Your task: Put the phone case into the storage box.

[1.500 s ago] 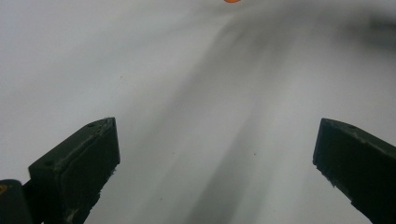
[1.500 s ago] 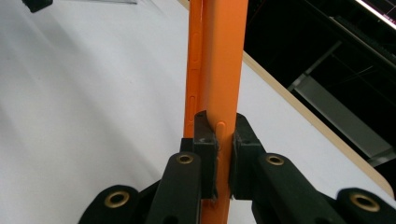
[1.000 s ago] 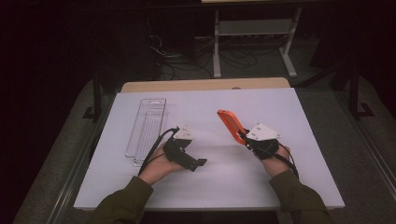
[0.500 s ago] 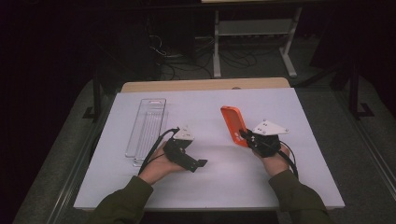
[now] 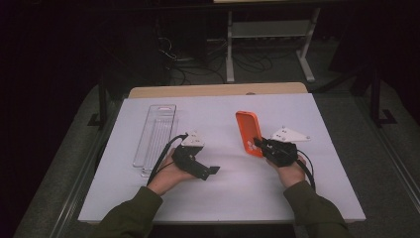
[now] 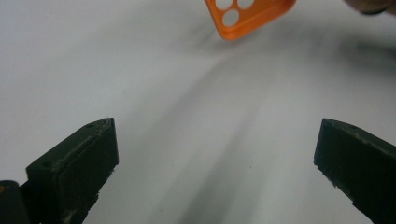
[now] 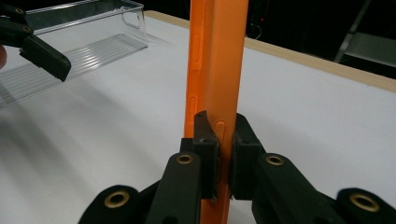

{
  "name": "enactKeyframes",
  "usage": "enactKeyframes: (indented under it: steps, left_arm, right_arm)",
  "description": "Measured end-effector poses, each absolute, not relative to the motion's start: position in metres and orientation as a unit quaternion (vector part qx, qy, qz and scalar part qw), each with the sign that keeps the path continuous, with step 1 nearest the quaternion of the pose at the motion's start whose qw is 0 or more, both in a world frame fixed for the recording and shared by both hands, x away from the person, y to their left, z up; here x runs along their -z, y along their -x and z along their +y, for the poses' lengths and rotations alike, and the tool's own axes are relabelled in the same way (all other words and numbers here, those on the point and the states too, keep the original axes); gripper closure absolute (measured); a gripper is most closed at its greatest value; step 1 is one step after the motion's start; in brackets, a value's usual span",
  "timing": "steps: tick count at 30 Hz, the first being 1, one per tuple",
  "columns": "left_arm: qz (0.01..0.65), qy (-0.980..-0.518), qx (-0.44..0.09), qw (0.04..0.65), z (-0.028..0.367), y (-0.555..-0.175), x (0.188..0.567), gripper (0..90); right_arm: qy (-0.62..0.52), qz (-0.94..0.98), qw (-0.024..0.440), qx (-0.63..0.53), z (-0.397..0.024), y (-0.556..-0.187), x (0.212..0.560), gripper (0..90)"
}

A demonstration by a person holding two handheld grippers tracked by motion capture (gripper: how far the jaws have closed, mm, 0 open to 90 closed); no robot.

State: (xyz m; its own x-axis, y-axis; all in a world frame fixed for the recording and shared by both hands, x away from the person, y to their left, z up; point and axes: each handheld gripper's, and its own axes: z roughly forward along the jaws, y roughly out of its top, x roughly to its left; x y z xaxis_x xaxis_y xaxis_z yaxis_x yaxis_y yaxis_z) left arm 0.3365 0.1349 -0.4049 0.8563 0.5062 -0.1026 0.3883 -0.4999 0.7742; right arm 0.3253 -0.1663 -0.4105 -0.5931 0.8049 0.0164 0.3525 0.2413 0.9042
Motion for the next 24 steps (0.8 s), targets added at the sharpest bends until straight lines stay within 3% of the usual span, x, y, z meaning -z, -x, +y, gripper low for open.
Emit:
enactKeyframes:
  steps: [24]
  left_arm:
    - [0.27,-0.834,-0.083,0.474,0.134,-0.354,0.37,0.0]
  right_arm:
    - [-0.388,0.741,0.234,-0.496,-0.15,-0.319,0.413,82.4]
